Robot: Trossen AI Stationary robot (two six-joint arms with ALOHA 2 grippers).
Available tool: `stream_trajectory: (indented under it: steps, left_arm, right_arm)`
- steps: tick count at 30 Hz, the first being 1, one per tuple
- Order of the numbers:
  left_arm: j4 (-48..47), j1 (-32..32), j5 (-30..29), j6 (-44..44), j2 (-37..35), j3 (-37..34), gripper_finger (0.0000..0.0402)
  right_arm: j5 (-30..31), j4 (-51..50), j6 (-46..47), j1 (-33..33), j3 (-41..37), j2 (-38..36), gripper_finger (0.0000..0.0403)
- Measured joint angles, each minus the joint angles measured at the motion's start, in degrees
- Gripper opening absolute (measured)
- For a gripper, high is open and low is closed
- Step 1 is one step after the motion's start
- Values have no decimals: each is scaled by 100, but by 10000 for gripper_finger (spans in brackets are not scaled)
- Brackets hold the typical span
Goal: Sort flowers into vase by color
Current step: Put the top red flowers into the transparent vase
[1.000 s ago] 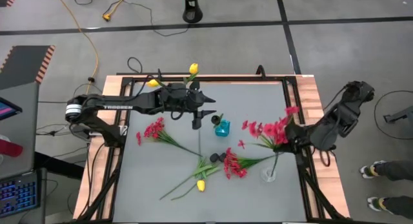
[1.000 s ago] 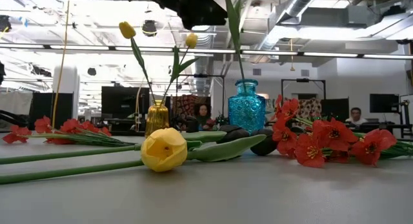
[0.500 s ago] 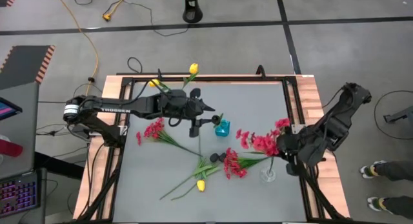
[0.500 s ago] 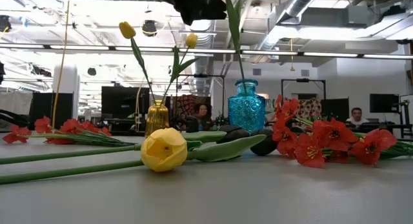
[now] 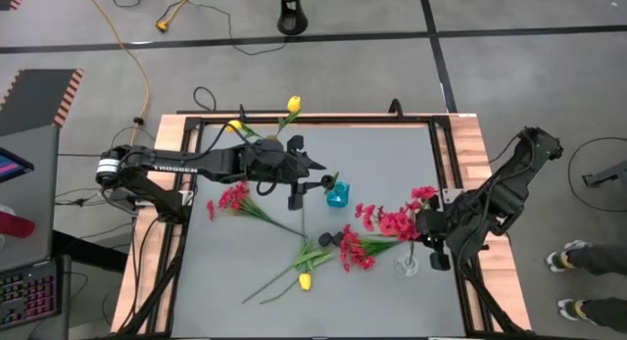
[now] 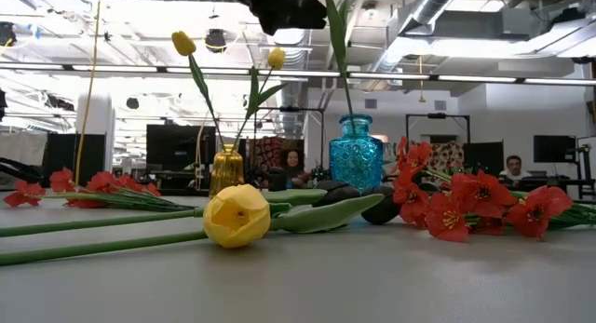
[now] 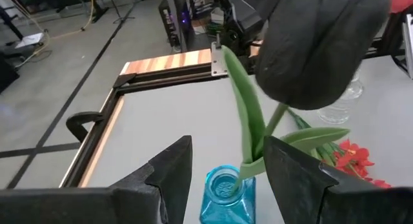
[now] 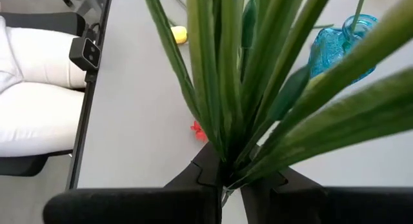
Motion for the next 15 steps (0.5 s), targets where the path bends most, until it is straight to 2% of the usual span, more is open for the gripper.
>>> stream_trajectory:
  steps: [15]
  left_arm:
    - [13, 4, -145, 91, 0, 0, 178]
  right_arm:
    - [-5, -24, 0, -4, 0, 0, 70]
